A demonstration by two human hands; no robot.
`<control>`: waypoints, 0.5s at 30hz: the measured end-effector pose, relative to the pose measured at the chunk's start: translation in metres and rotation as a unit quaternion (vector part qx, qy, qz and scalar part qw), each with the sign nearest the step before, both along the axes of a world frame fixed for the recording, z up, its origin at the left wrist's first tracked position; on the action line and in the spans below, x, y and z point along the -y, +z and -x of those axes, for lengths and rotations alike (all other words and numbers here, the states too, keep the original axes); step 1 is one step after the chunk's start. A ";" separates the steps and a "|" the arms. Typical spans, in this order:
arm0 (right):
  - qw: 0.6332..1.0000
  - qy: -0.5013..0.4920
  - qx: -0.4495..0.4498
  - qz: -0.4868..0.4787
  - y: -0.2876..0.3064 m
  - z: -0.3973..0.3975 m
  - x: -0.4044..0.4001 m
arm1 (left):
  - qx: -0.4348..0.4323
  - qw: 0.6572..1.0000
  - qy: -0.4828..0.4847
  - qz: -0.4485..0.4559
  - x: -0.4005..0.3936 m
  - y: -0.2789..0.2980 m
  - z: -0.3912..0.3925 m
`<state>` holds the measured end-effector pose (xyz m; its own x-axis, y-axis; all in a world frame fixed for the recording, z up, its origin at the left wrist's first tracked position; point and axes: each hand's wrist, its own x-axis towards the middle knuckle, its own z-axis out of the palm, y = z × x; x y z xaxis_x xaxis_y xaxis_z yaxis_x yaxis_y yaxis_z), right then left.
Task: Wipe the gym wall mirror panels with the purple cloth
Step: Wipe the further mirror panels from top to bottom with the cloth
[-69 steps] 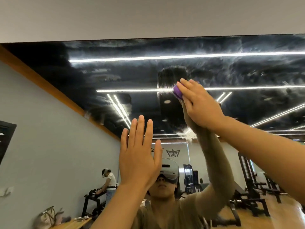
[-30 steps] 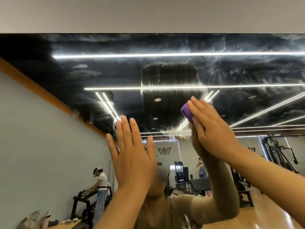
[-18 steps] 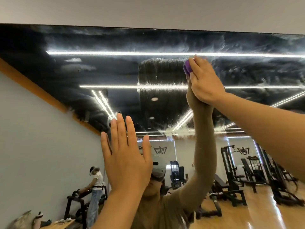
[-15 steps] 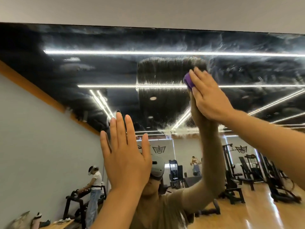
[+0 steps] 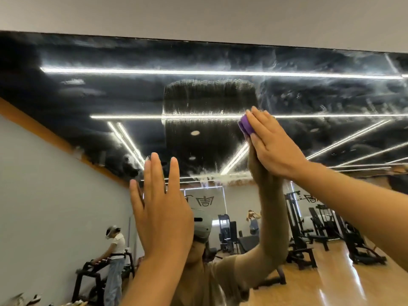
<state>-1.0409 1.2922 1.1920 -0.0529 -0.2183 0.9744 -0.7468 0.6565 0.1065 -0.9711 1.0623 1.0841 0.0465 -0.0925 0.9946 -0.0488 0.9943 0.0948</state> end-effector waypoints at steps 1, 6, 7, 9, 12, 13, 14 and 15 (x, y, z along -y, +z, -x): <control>1.000 -0.002 0.002 0.003 0.015 -0.001 0.000 | 0.008 1.000 0.000 0.008 -0.005 0.001 -0.001; 0.999 -0.032 -0.006 0.001 0.090 0.001 -0.015 | 0.022 0.998 -0.046 -0.031 -0.026 0.005 -0.005; 0.999 -0.036 -0.006 0.002 0.100 0.002 -0.019 | 0.016 0.998 -0.041 -0.034 -0.028 0.004 -0.005; 0.999 -0.037 -0.006 0.008 0.111 0.005 -0.023 | 0.016 0.999 -0.018 -0.035 -0.029 0.003 0.000; 0.999 -0.012 -0.049 0.006 0.089 0.009 -0.020 | 0.024 0.999 0.019 -0.040 -0.028 0.003 0.006; 0.998 0.000 -0.059 -0.003 0.073 0.012 -0.019 | 0.026 0.998 0.024 -0.042 -0.029 0.003 0.007; 0.998 0.008 -0.064 -0.015 0.053 0.014 -0.021 | 0.028 0.998 0.026 -0.043 -0.030 0.003 0.007; 0.997 0.014 -0.065 -0.027 0.030 0.016 -0.024 | 0.028 0.998 0.027 -0.043 -0.031 0.003 0.006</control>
<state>-1.0572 1.3160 1.2223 0.0794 -0.2708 0.9593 -0.7418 0.6268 0.2383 -0.9775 1.0930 1.0867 -0.0009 -0.1758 0.9844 -0.1087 0.9786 0.1747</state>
